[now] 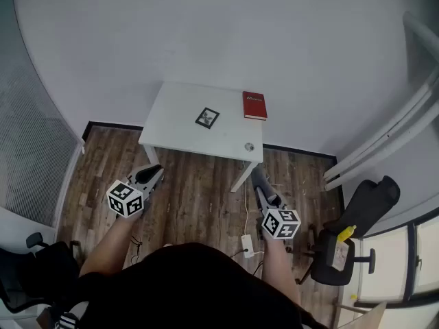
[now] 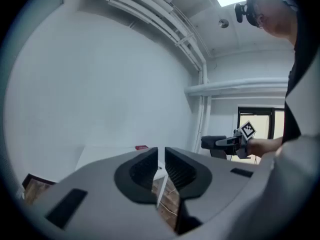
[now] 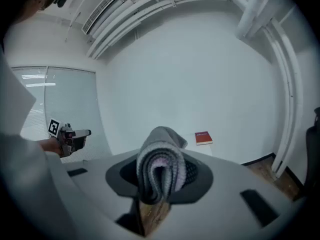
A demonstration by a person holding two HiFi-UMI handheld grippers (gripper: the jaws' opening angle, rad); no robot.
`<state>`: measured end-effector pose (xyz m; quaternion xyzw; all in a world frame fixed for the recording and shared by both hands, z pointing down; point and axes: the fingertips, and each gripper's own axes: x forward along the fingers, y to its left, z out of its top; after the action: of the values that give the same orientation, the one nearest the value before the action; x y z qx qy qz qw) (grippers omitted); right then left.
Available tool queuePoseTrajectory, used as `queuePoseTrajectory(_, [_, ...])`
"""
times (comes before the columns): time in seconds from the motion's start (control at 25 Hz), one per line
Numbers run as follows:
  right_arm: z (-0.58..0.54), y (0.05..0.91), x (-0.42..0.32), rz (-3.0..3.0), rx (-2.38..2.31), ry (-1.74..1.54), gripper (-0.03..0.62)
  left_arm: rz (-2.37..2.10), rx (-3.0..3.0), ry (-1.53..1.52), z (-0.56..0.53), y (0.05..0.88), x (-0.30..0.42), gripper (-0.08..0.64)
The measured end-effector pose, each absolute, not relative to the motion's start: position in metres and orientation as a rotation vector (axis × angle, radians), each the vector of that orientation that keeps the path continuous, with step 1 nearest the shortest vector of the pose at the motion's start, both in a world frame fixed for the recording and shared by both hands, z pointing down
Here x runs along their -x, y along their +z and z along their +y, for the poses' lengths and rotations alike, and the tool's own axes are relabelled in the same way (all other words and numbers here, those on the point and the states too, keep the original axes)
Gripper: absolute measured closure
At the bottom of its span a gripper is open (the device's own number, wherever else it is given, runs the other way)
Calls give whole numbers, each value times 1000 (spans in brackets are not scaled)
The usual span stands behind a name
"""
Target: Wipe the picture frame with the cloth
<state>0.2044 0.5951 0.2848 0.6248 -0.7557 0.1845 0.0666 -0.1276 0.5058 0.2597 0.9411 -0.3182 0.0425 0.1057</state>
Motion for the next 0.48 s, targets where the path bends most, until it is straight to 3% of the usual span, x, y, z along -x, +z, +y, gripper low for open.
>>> queuePoseTrajectory(0.48, [590, 282, -227, -2302, -1875, 556, 486, -965, -2782, 104, 509, 252, 106, 509])
